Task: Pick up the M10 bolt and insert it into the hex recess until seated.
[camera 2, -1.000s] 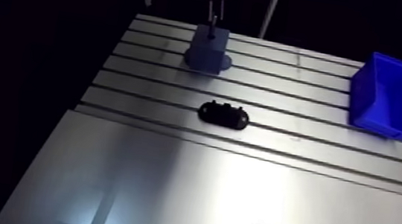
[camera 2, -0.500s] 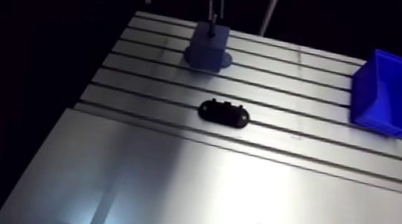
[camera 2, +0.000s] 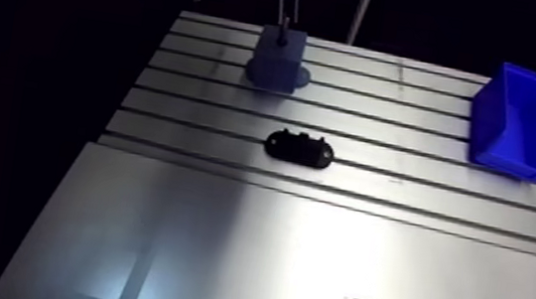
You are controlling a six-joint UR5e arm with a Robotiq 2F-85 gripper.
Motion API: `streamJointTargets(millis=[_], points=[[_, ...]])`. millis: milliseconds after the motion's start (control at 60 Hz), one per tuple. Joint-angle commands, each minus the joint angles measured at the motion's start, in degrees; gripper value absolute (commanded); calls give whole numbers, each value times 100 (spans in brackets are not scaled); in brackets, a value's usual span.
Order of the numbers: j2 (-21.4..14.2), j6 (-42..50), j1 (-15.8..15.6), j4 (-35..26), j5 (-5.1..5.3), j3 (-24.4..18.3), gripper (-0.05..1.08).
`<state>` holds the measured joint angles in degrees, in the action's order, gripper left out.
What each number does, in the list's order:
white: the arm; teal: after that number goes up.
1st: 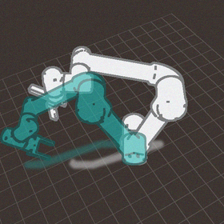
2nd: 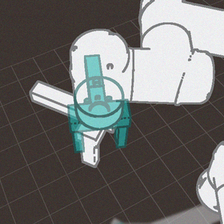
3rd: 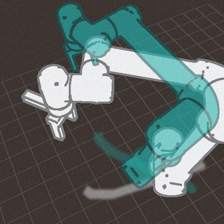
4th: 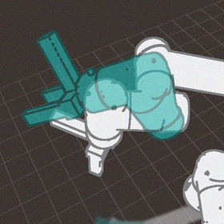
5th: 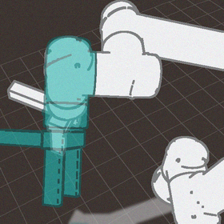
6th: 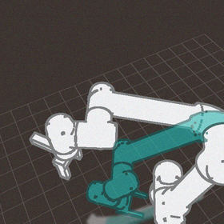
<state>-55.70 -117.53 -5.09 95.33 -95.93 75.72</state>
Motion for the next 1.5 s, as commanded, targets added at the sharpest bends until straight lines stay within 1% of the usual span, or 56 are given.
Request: streamJointTargets(millis=[17,1500], points=[[39,-3,6,-1,0,-27,92],[90,15,-28,8,-9,17,92]])
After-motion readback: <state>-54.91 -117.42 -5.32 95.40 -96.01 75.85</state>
